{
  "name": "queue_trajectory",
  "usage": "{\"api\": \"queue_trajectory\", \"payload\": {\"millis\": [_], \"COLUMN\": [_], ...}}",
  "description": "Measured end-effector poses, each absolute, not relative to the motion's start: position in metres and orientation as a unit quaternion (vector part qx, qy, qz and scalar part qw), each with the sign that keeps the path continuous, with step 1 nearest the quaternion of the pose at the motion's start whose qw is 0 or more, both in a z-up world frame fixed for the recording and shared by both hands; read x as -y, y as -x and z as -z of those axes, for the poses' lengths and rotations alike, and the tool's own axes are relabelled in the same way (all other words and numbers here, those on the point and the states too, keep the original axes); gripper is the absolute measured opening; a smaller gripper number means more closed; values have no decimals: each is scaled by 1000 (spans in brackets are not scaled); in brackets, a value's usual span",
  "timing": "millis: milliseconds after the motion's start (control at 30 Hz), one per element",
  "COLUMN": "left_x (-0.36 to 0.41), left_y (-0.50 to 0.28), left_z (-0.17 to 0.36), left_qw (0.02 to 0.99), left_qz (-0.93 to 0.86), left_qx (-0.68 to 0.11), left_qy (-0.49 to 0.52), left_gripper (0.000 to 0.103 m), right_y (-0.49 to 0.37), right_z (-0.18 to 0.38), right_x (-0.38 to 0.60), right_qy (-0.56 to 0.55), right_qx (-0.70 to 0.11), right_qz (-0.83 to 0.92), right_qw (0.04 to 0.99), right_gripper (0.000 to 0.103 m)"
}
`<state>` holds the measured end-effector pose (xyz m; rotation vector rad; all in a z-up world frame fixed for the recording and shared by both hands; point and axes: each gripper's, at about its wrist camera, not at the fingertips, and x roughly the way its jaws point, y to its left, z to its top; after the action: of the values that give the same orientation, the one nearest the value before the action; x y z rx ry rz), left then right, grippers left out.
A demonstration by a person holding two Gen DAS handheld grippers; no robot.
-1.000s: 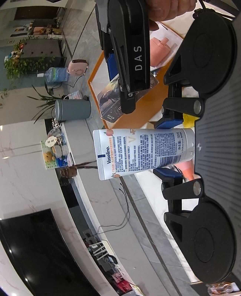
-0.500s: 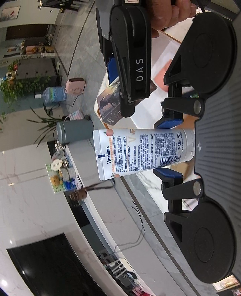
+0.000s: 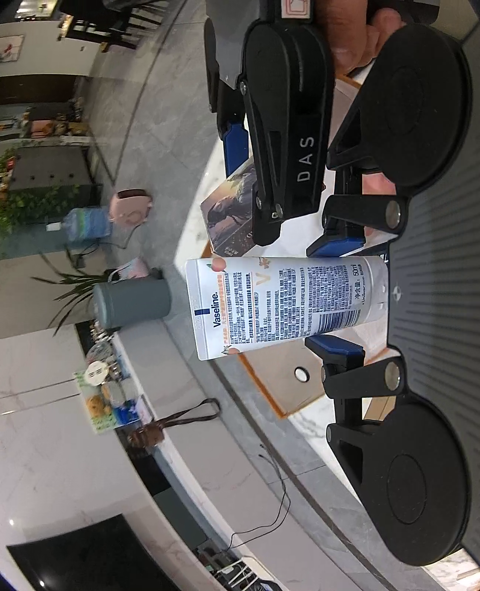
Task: Organize rigid objects
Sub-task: 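Lift and carry the Vaseline tube and card box over the orange box, then lower the card box into the orange box with the right gripper while the left releases the tube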
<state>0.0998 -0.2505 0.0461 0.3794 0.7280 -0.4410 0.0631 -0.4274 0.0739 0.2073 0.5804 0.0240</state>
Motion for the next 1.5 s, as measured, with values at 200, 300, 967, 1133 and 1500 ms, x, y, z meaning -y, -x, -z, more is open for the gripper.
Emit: {"api": "queue_trajectory", "payload": {"millis": [200,300,967,1133,1500], "left_x": [259,260,275,277,290], "left_y": [-119,-126,-156,-157,-169], "left_z": [-27,-17,22,26,23], "left_qw": [875,867,811,804,765], "left_qz": [217,218,230,231,240], "left_qx": [-391,-405,-478,-481,-489], "left_qy": [-183,-190,-245,-263,-344], "left_gripper": [51,51,46,43,34], "right_y": [-77,-83,-126,-133,-141], "right_z": [-61,-57,-39,-32,-26], "right_x": [432,433,418,417,412], "right_qy": [-92,-90,-54,-45,-18], "right_qx": [-313,-322,-388,-401,-410], "right_qz": [-2,-1,21,23,27], "right_qw": [945,942,920,915,912], "right_gripper": [60,60,60,60,60]}}
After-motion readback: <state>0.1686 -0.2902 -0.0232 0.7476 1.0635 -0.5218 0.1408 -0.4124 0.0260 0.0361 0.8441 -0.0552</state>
